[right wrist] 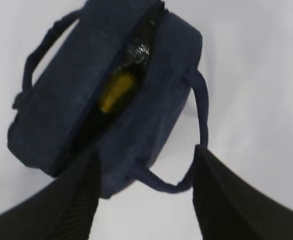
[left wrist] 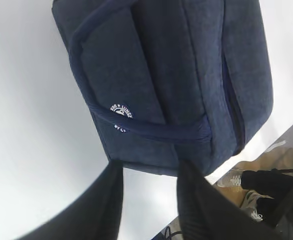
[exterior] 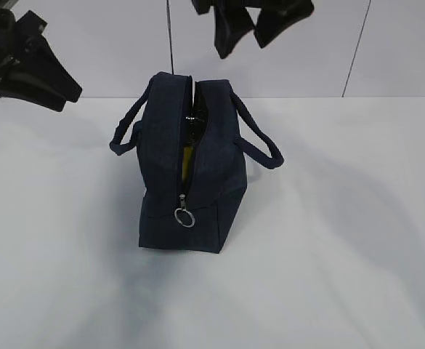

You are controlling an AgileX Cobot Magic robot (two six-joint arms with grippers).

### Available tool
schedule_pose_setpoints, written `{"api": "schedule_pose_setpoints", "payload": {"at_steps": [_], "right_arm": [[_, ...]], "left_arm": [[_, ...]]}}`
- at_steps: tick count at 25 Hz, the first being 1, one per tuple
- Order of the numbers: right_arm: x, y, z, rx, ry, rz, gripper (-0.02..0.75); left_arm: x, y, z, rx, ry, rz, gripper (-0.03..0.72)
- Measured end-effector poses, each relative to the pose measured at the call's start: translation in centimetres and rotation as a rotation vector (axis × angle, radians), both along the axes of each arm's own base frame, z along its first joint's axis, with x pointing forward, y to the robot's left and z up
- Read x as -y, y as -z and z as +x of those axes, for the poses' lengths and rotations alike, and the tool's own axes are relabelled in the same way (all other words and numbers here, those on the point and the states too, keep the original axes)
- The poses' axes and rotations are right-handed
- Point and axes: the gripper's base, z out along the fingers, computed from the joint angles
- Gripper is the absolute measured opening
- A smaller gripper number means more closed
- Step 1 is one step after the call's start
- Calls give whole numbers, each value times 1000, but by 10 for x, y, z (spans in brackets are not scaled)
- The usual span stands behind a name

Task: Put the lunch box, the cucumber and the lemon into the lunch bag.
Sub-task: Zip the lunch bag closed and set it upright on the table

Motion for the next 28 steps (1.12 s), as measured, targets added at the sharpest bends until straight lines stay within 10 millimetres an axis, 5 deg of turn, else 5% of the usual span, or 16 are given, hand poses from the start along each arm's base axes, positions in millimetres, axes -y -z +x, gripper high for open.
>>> {"api": "schedule_pose_setpoints", "payload": {"at_steps": [8, 17, 28], "right_arm": [[29, 5, -42, 89, 3, 37, 433], [60, 61, -93, 305, -19, 201, 433], [53, 127, -87, 351, -35, 253, 433]], "left_arm": [[-1, -8, -4, 17, -2, 4, 255], [-1, -14, -7, 34, -2, 4, 255], [-1, -15, -8, 19, -18, -1, 255]]}}
